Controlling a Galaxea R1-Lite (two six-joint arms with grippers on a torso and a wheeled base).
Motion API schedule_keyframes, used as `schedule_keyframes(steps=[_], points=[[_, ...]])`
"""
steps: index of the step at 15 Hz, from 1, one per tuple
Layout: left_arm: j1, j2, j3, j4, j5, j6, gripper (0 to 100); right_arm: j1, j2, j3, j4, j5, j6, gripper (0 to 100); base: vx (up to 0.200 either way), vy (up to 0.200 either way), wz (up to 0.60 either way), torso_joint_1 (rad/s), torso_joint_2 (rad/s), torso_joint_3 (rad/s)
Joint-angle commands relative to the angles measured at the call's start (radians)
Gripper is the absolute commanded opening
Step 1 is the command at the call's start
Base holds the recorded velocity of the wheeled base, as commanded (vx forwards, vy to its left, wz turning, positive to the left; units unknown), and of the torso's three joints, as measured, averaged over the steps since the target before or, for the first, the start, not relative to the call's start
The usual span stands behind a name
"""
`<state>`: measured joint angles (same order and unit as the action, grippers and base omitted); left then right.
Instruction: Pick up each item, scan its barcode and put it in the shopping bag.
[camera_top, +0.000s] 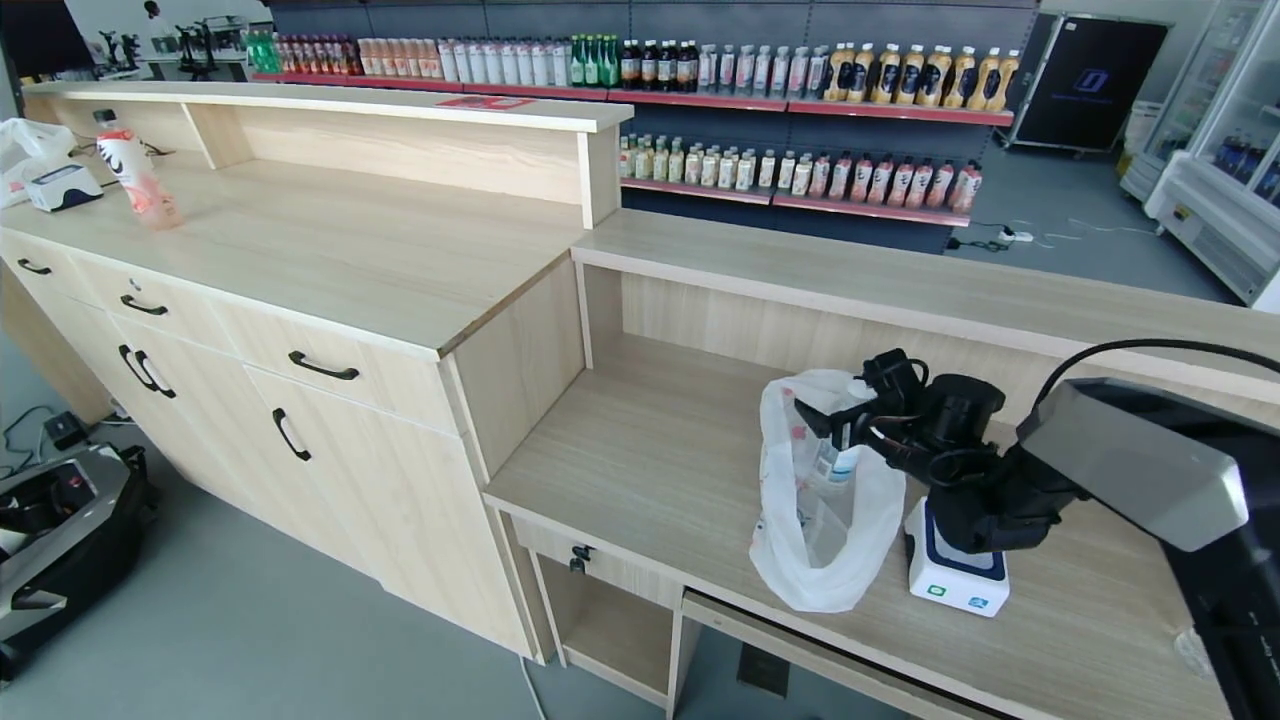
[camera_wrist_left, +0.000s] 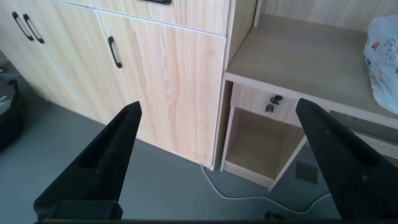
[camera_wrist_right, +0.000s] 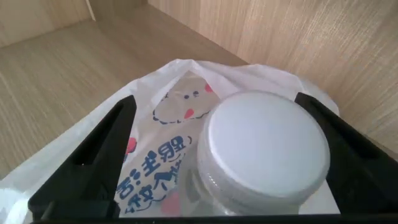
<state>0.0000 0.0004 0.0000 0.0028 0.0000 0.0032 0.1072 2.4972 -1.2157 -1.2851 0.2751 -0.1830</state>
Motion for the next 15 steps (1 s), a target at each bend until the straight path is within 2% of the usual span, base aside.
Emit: schedule_keyframes(steps=[1,3,4,6,9,11,12,13,15], points=[[0.0,0.0,0.0,0.0,0.0,0.0,100,-0.027,-0.305,0.205,0.101,0.007,-0.018,100,0.0,0.0,0.0,0.0,0.0,0.0],[0.0,0.0,0.0,0.0,0.0,0.0,100,-0.046,-0.482,0.354,0.17,0.001,-0.056,100,0.0,0.0,0.0,0.0,0.0,0.0],[0.0,0.0,0.0,0.0,0.0,0.0,100,-0.072,-0.614,0.476,0.181,0.003,-0.102,100,0.0,0.0,0.0,0.0,0.0,0.0],[0.0,0.0,0.0,0.0,0.0,0.0,100,-0.156,-0.752,0.616,0.185,-0.001,-0.242,100,0.0,0.0,-0.3,0.001,0.0,0.004],[0.0,0.0,0.0,0.0,0.0,0.0,100,-0.235,-0.86,0.696,0.201,-0.047,-0.256,100,0.0,0.0,-0.6,-0.006,0.0,0.004],[0.0,0.0,0.0,0.0,0.0,0.0,100,-0.27,-0.905,0.737,0.211,-0.229,-0.231,100,0.0,0.0,-0.6,0.01,0.0,-0.002],[0.0,0.0,0.0,0.0,0.0,0.0,100,-0.27,-0.903,0.742,0.222,-0.286,-0.222,100,0.0,0.0,-0.6,0.002,0.0,0.002],[0.0,0.0,0.0,0.0,0.0,0.0,100,-0.271,-0.879,0.745,0.227,-0.372,-0.196,100,0.0,0.0,0.0,0.0,0.0,0.0],[0.0,0.0,0.0,0.0,0.0,0.0,100,-0.311,-0.795,0.762,0.225,-0.353,-0.113,100,0.0,0.0,0.0,0.0,0.0,0.0]])
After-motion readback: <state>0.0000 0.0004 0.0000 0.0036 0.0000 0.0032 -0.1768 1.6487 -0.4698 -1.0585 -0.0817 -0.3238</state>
